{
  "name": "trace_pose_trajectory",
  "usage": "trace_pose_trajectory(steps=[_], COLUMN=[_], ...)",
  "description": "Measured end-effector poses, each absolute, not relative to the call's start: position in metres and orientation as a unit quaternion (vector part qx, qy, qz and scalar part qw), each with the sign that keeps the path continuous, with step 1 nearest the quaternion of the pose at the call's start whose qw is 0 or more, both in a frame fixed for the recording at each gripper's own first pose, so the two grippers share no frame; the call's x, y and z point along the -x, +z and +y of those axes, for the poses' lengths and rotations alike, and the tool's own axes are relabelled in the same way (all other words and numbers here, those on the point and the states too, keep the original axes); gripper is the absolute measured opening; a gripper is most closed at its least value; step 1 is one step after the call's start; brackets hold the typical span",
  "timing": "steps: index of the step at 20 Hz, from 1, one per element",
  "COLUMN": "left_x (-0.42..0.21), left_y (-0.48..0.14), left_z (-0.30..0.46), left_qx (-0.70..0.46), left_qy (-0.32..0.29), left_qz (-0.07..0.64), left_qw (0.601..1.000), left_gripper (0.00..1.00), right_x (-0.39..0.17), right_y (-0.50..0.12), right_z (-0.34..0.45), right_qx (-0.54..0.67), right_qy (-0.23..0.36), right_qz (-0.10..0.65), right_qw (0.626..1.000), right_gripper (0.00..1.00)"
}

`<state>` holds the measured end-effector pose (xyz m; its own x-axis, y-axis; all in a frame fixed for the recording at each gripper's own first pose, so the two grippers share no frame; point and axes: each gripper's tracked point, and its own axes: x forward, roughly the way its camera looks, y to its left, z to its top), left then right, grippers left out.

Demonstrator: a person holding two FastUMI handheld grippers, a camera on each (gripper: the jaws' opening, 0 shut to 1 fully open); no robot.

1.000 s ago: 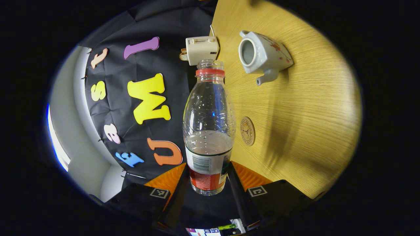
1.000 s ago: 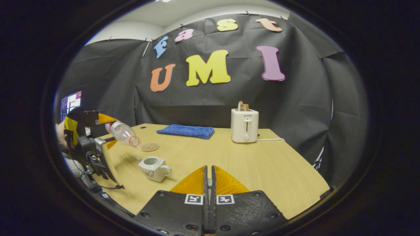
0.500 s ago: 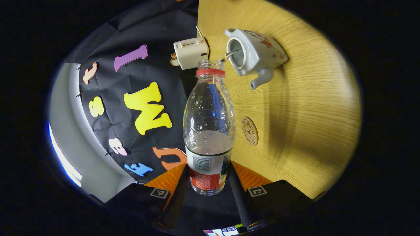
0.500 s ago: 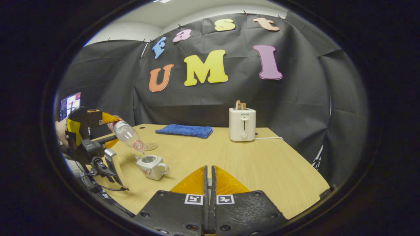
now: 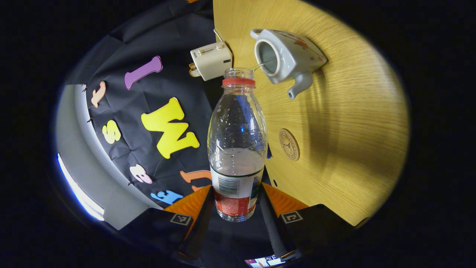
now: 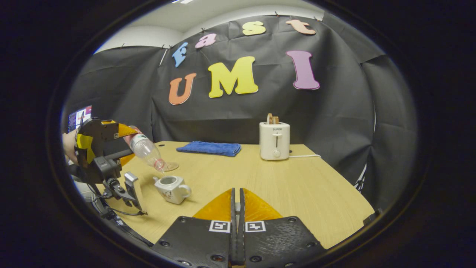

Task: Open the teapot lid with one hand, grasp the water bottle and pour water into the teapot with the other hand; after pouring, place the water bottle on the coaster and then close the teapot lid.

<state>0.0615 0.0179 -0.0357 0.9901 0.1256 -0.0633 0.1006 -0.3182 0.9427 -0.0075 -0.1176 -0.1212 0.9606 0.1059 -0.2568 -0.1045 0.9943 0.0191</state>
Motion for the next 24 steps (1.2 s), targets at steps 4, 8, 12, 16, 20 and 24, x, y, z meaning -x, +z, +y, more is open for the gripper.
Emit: trace_pose_trajectory(steps=[4,8,12,16,20,24], left_x=[-0.063,-0.064,-0.064,-0.064,-0.065,-0.066], left_y=[-0.03,-0.028,-0.028,-0.029,-0.022,-0.019], left_z=[0.015,0.013,0.012,0.01,0.007,0.002], left_qx=[-0.819,-0.824,-0.831,-0.837,-0.842,-0.847], left_qy=[0.014,0.016,0.017,0.02,0.022,0.021], left_qz=[0.066,0.066,0.067,0.068,0.063,0.06], left_qw=[0.57,0.562,0.551,0.543,0.535,0.528], left_gripper=[0.72,0.72,0.72,0.76,0.71,0.72], right_x=[0.008,0.01,0.01,0.011,0.012,0.013], right_y=[-0.121,-0.12,-0.119,-0.12,-0.118,-0.12], right_z=[-0.117,-0.117,-0.118,-0.118,-0.118,-0.118], right_qx=[-0.004,-0.004,-0.007,-0.011,-0.014,-0.017], right_qy=[0.054,0.054,0.054,0.055,0.056,0.057], right_qz=[0.129,0.127,0.126,0.125,0.121,0.123], right_qw=[0.99,0.99,0.991,0.991,0.991,0.991], right_gripper=[0.0,0.0,0.0,0.0,0.0,0.0])
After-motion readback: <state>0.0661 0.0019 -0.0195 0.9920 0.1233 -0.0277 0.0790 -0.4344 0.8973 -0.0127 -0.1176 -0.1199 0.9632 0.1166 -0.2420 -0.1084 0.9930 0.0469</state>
